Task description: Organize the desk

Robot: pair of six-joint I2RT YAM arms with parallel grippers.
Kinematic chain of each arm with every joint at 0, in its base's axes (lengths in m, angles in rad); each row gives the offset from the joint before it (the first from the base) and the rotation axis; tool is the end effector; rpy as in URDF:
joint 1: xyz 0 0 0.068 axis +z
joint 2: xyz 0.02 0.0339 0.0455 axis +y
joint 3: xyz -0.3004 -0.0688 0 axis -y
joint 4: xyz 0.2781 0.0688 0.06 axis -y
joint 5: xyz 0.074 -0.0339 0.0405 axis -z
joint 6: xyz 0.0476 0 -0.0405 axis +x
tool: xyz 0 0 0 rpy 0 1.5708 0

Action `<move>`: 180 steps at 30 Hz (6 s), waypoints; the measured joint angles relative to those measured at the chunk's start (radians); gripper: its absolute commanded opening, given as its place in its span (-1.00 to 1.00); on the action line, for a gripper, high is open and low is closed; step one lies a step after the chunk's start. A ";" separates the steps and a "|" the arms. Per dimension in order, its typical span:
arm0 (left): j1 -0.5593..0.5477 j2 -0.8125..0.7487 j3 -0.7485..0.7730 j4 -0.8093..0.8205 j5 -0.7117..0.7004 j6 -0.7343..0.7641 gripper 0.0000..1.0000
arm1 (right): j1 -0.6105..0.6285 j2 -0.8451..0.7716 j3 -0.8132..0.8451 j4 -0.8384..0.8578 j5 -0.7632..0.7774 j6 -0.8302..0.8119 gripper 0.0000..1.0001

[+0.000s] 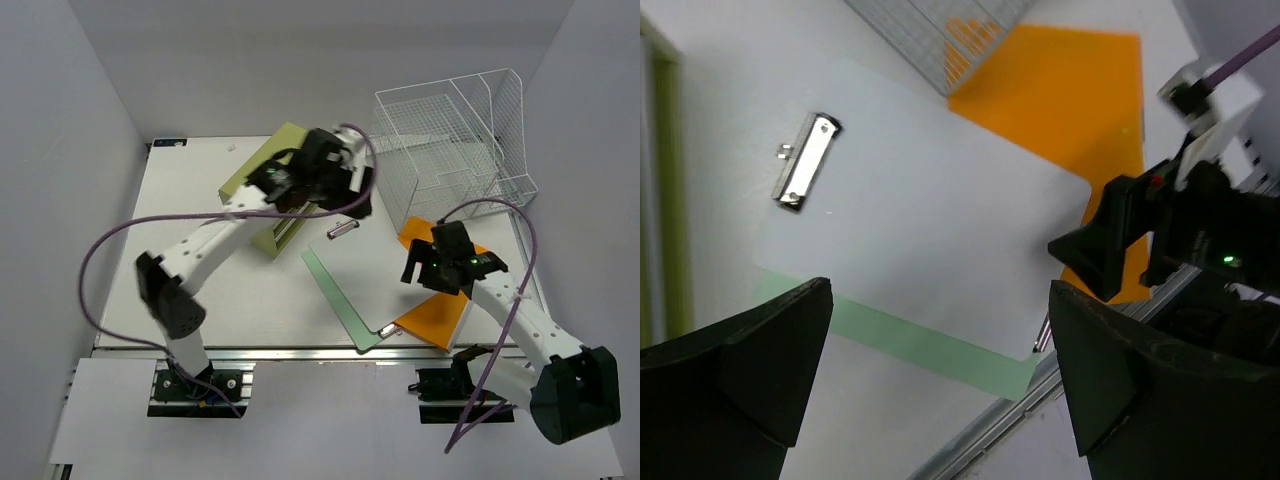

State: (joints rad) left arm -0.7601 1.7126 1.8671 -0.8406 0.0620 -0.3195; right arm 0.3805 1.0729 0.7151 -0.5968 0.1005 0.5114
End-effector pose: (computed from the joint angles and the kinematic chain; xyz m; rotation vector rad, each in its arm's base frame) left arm 0.3038 -0.2929 0.4360 0.5442 2.2729 -0.6311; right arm 0.2136 0.0803 0.2372 0.2062 2.5259 0.2328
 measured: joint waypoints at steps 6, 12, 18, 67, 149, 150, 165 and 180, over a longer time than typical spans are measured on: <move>-0.081 0.268 0.063 -0.054 0.013 0.021 0.96 | -0.158 -0.078 -0.061 -0.016 -0.072 0.009 0.79; -0.071 0.425 0.116 -0.077 -0.056 0.132 0.90 | -0.184 -0.097 -0.091 0.002 -0.160 -0.001 0.78; -0.057 0.552 0.207 -0.069 -0.192 0.250 0.85 | -0.185 -0.112 -0.104 0.007 -0.199 -0.021 0.78; 0.126 0.700 0.216 0.041 0.038 0.436 -0.57 | -0.185 -0.198 -0.103 0.019 -0.209 -0.034 0.77; -0.041 -0.227 -0.229 0.418 -0.185 0.780 0.96 | -0.404 0.533 1.051 -0.114 -1.124 -0.551 -1.00; -0.041 -0.254 -0.250 0.444 -0.187 0.777 0.96 | -0.447 0.546 1.102 -0.113 -1.141 -0.539 -1.00; -0.041 -0.368 -0.350 0.527 -0.257 0.724 0.96 | -0.858 0.749 1.184 0.618 -1.520 0.125 -1.00; -0.041 -0.226 -0.311 0.473 -0.287 0.702 0.96 | -0.873 1.060 1.514 1.825 -1.608 1.228 -1.00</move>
State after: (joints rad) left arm -0.8009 1.4868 1.5566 -0.3679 -0.2253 0.3824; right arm -0.4923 2.1330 2.2288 1.2282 -1.5074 1.7393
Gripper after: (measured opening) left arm 0.982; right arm 0.010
